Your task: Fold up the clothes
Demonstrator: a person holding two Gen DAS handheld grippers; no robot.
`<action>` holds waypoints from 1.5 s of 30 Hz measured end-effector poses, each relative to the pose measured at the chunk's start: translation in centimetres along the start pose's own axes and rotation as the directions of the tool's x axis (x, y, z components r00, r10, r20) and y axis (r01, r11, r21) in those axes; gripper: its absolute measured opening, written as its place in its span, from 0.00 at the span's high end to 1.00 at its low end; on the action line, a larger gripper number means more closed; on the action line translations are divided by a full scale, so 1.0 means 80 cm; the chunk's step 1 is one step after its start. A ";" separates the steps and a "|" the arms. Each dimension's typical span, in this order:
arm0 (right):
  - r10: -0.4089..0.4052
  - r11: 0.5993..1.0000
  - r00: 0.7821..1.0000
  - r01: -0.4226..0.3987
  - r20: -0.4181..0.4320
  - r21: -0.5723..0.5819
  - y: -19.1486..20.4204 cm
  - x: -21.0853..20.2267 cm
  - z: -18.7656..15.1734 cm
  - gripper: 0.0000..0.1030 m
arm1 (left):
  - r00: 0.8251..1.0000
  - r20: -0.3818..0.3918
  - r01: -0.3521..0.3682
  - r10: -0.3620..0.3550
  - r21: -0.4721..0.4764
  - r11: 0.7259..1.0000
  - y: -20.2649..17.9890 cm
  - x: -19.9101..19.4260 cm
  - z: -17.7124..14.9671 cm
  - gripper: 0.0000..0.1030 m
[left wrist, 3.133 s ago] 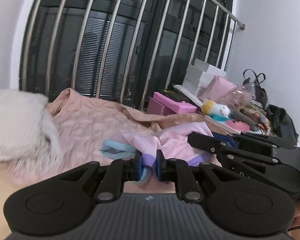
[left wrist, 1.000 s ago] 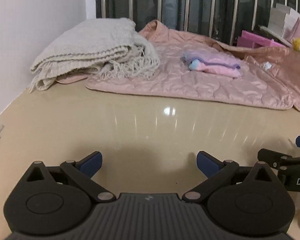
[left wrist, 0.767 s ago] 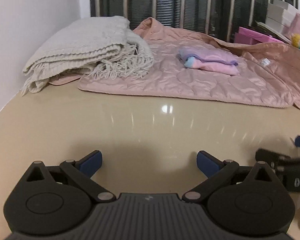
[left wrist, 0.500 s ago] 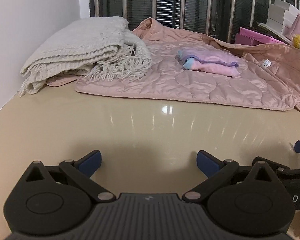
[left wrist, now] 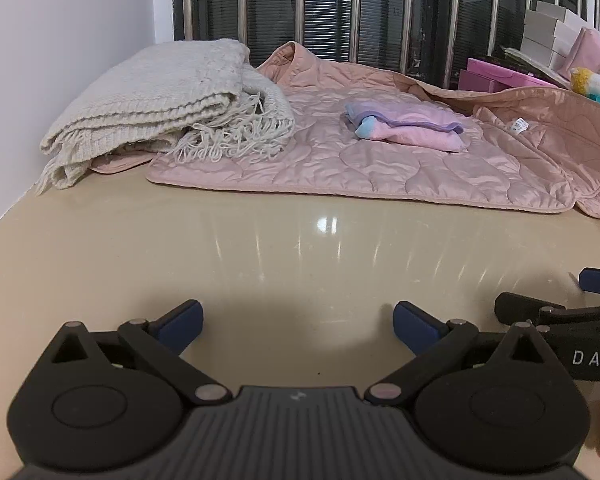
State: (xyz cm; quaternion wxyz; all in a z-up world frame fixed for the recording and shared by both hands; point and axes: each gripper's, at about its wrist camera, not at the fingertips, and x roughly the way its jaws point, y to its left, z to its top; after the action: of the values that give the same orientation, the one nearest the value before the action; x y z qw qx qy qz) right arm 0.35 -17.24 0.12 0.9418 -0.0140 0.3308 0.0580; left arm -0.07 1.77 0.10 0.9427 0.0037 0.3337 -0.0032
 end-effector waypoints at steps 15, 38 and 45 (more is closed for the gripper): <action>-0.019 1.000 1.000 0.019 0.001 0.012 0.003 0.001 0.000 0.00 | 1.000 0.001 -0.019 0.019 -0.009 1.000 -0.001 0.001 0.000 0.01; -0.024 1.000 1.000 0.024 0.000 0.017 0.001 0.000 0.000 0.00 | 1.000 0.001 -0.005 0.005 -0.004 1.000 0.001 0.001 0.000 0.01; -0.028 0.999 1.000 0.028 0.000 0.020 0.003 0.001 -0.001 0.00 | 1.000 0.001 -0.005 0.005 -0.004 1.000 0.001 0.001 0.000 0.01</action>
State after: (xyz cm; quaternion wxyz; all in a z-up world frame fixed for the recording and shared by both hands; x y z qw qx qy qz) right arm 0.33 -16.98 0.06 0.9426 -0.0093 0.3312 0.0414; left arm -0.02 1.81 0.09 0.9428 0.0027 0.3333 -0.0001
